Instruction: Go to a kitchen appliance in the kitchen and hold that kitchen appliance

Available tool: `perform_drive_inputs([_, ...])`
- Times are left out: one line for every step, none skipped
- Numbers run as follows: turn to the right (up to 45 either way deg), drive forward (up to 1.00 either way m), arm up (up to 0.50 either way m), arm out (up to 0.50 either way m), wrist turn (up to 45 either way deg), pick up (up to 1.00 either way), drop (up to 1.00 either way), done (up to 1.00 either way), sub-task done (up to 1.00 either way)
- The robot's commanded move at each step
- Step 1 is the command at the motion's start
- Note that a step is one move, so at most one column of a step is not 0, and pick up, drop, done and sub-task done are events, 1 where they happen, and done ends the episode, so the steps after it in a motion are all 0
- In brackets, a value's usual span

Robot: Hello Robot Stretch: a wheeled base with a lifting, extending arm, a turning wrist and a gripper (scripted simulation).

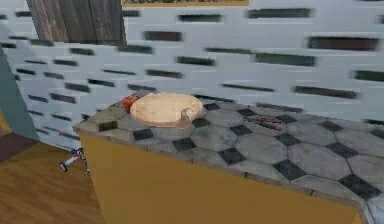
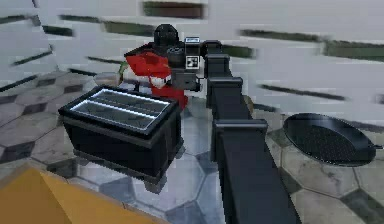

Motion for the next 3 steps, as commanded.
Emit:
perform_drive_inputs([0.0,0.0,0.0,0.0,18.0,0.0,0.0,0.0,0.0])
perform_drive_inputs([0.0,0.0,0.0,0.0,0.0,1.0,0.0,0.0,0.0])
perform_drive_inputs([0.0,0.0,0.0,0.0,0.0,0.0,0.0,1.0,0.0])
